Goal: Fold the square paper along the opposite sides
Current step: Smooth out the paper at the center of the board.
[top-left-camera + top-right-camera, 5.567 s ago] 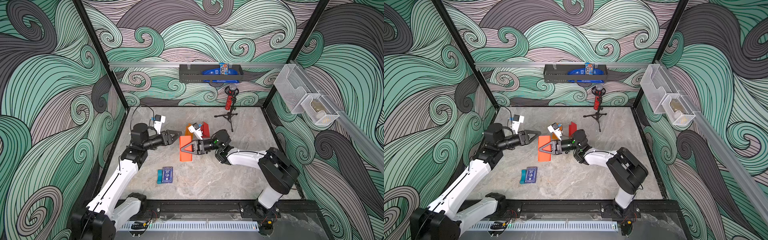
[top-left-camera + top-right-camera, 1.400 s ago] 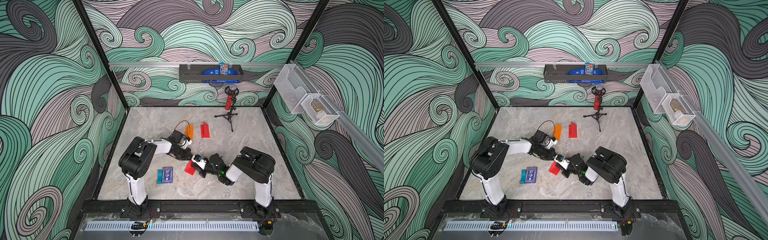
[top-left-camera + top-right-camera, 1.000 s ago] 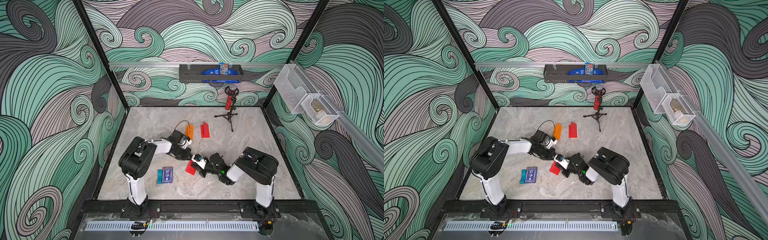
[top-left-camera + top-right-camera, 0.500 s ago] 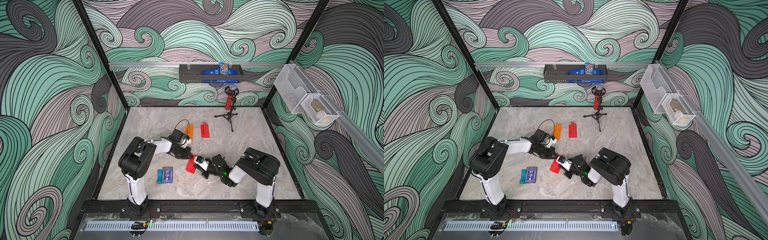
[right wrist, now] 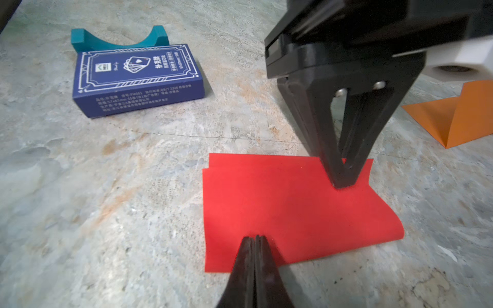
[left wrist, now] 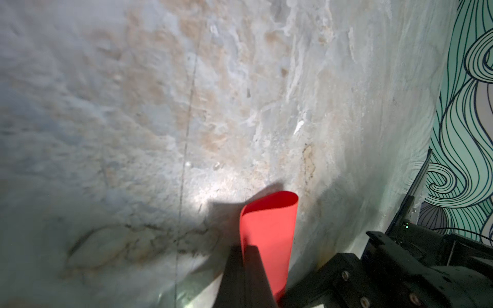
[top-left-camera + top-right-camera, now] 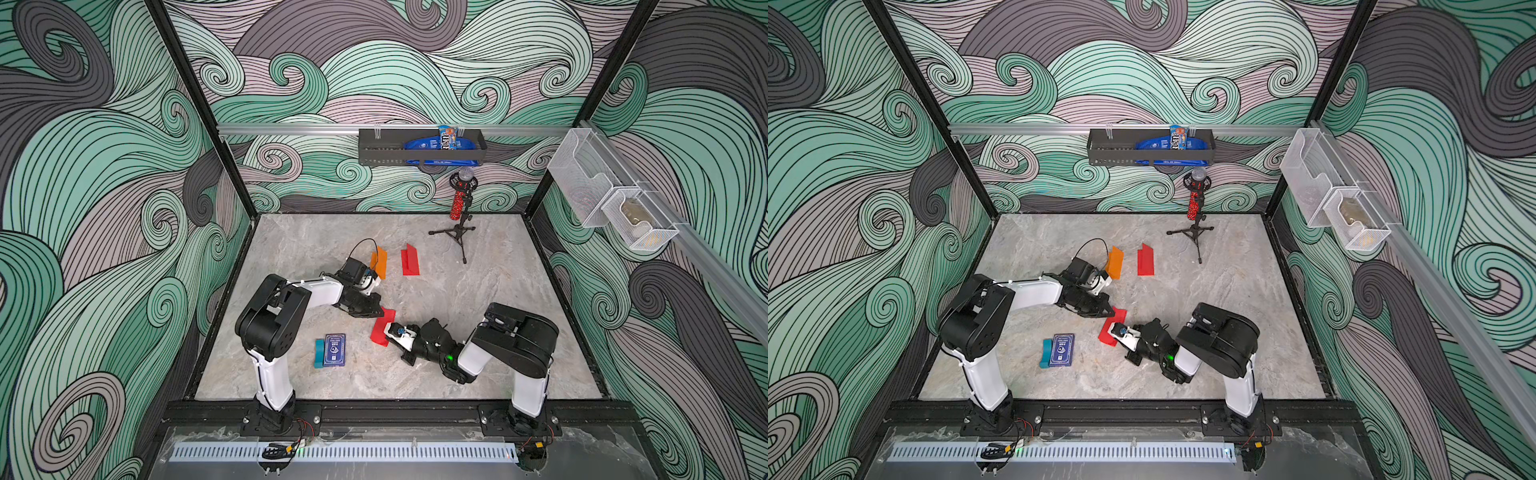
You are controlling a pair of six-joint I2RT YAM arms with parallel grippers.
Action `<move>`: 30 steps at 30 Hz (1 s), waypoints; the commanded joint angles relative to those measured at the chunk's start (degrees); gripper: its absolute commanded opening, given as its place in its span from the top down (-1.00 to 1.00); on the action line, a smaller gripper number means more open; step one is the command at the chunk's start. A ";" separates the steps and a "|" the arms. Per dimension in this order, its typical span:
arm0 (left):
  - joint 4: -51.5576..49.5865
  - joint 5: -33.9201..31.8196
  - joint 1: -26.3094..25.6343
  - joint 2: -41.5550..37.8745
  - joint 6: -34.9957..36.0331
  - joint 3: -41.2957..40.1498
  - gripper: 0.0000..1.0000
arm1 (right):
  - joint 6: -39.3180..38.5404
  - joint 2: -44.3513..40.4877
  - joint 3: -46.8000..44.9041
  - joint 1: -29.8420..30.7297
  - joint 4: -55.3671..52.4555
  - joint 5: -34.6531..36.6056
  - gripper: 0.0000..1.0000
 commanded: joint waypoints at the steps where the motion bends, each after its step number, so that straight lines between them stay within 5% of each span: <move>1: -4.31 -10.26 1.34 1.12 0.19 -0.66 1.00 | 0.18 0.02 -2.39 2.69 -7.88 0.24 0.85; 12: -4.88 -9.72 1.33 0.23 -0.32 -1.45 1.00 | 2.48 -6.86 -5.57 6.03 -9.53 1.97 0.91; 17: -6.63 -8.34 1.15 -1.24 -2.23 -4.21 1.00 | 4.52 -15.54 -7.49 1.69 -2.59 0.00 0.89; 30: -6.82 -7.20 0.60 -0.28 -1.70 -6.09 1.00 | 0.56 -0.23 9.16 -5.95 -5.81 -3.45 0.99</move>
